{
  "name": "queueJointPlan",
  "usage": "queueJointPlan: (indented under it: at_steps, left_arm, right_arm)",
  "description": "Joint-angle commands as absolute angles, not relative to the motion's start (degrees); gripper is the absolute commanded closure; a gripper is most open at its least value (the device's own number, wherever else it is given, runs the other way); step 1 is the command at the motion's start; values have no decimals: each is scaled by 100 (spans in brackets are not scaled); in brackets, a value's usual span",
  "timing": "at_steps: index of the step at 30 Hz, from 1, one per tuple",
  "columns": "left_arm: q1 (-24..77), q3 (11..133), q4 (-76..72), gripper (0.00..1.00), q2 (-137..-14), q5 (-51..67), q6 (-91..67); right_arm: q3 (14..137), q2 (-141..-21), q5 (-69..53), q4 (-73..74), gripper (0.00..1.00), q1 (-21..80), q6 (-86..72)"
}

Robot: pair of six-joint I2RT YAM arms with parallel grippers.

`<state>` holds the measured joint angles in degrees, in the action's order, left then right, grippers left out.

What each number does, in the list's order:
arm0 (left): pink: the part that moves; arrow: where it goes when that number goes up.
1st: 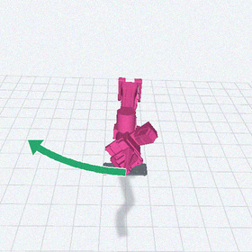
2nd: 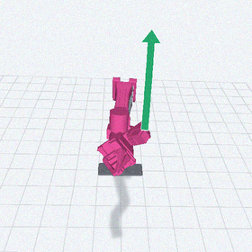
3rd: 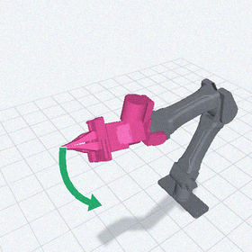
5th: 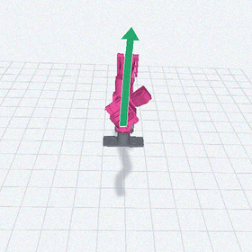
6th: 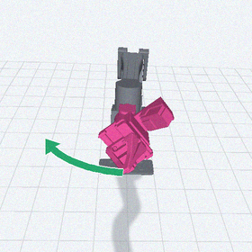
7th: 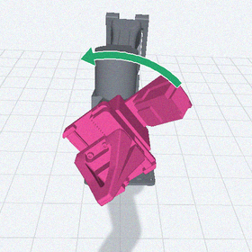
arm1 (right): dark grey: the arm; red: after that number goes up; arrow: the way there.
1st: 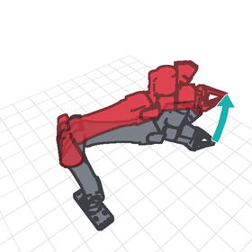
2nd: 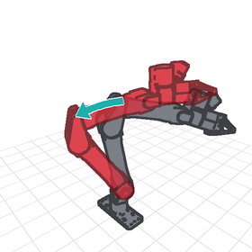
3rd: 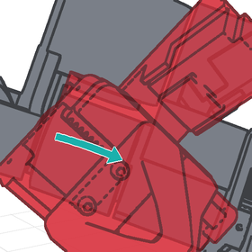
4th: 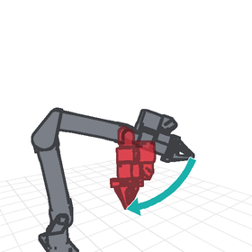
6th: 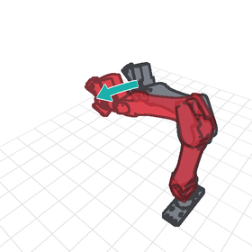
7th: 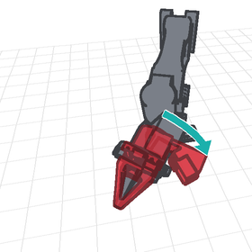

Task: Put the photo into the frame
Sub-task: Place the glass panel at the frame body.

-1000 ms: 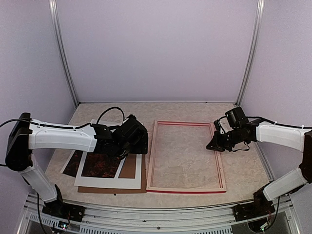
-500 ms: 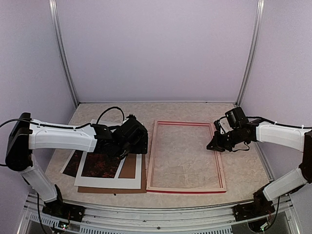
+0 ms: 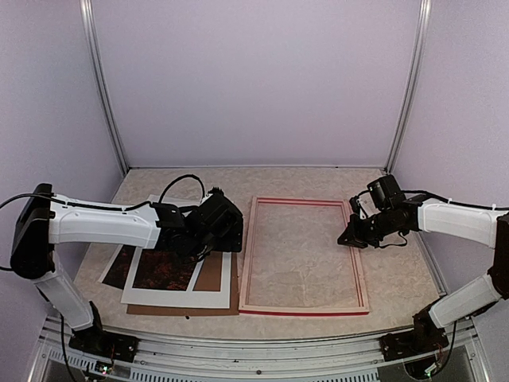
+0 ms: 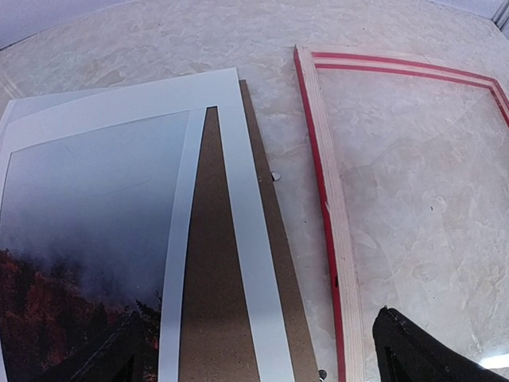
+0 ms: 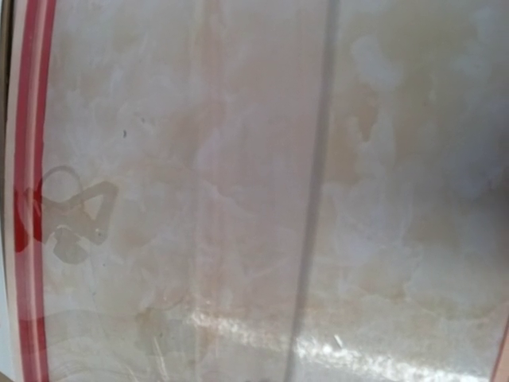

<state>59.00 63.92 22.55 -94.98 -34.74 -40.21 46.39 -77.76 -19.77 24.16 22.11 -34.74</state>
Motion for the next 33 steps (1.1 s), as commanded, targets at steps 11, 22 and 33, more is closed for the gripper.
queueJointPlan:
  at_steps: [11, 22, 33]
  left_arm:
    - [5950, 6530, 2324, 1, -9569, -3524, -4008]
    - [5959, 6539, 2320, 1, -9571, -3533, -4008]
    - [5968, 6539, 2329, 1, -9571, -3533, -4016]
  right_arm:
    - [4667, -7664, -1928, 2496, 100, 2185, -3406]
    - [4606, -7629, -1947, 2477, 100, 2184, -3439]
    - [4588, -7615, -1943, 2496, 100, 2188, -3447]
